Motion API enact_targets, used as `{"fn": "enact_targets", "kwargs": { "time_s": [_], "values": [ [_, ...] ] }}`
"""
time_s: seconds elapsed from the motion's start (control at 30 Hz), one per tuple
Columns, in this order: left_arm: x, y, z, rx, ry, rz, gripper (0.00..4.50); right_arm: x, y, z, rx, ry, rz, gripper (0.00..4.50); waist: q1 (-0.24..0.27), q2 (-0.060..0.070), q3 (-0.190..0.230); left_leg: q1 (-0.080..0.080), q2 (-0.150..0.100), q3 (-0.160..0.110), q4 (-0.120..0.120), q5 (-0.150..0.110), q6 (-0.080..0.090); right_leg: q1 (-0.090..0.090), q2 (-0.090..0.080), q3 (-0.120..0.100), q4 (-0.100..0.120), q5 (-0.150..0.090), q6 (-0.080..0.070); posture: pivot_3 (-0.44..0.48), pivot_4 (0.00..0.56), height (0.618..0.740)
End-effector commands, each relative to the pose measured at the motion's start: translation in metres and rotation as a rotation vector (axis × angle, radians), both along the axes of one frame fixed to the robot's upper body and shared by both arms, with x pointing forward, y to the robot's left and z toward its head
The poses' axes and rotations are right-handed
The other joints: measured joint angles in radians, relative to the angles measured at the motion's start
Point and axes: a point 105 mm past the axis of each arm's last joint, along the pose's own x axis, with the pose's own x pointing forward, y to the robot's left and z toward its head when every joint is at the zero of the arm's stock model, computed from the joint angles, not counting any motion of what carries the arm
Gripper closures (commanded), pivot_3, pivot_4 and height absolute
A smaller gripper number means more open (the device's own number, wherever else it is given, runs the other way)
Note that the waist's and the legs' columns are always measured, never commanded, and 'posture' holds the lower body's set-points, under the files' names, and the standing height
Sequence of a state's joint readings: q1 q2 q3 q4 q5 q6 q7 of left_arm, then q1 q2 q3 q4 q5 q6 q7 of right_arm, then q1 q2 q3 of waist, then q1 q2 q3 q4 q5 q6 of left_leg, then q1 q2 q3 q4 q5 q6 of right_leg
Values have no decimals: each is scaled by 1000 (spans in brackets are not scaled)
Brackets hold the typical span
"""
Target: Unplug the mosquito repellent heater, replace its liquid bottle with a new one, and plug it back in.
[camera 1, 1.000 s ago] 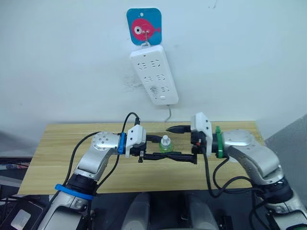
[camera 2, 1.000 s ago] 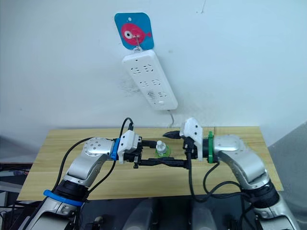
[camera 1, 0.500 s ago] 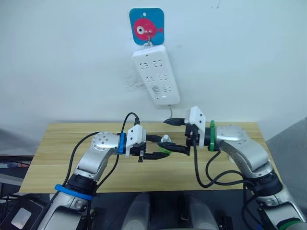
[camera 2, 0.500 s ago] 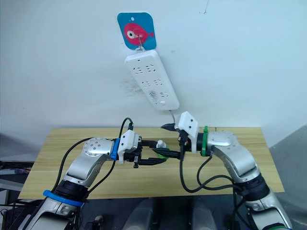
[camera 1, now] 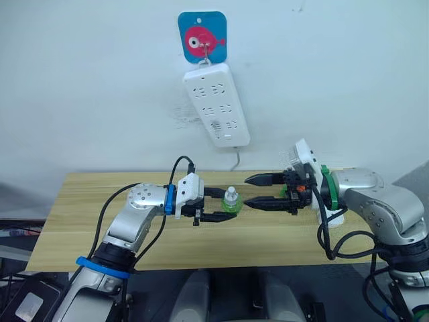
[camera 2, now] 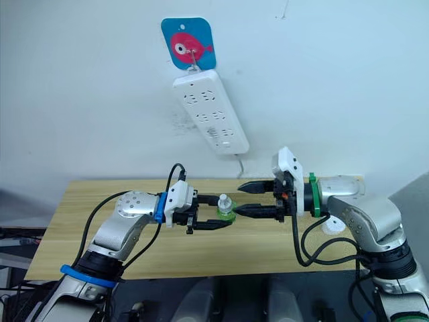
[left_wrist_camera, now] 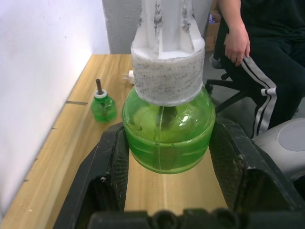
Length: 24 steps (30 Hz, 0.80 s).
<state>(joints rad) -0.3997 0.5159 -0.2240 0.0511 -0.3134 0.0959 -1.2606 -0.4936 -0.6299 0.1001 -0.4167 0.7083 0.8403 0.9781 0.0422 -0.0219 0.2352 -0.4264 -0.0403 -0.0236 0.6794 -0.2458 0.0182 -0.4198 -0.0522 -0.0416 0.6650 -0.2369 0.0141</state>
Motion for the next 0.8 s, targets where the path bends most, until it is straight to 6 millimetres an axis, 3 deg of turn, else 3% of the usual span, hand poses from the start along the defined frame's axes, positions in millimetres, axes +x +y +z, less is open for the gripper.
{"fn": "enact_targets", "kwargs": {
  "time_s": [0.03,0.37,0.5,0.67,0.8],
  "values": [
    [1,1,11,-21,-52,-12,2307,-4,10,2,-9,-62,18,1675,2,0,0,0,0,0,0,0,0,0,0,0,0,0,0,120,190,740],
    [-2,-1,10,-35,-49,-7,2307,-3,29,1,39,-60,28,1675,6,0,0,0,0,0,0,0,0,0,0,0,0,0,0,137,190,740],
    [-4,1,9,-35,-45,-4,2307,-5,30,0,47,-50,37,2617,7,0,0,0,0,0,0,0,0,0,0,0,0,0,0,142,191,740],
    [-5,1,9,-37,-44,-1,2307,-6,30,-5,34,-43,50,4474,8,0,0,0,0,0,0,0,0,0,0,0,0,0,0,147,194,740],
    [-5,0,9,-39,-42,0,2307,-3,33,-4,33,-67,48,4474,8,0,0,0,0,0,0,0,0,0,0,0,0,0,0,146,194,740]
  ]
}}
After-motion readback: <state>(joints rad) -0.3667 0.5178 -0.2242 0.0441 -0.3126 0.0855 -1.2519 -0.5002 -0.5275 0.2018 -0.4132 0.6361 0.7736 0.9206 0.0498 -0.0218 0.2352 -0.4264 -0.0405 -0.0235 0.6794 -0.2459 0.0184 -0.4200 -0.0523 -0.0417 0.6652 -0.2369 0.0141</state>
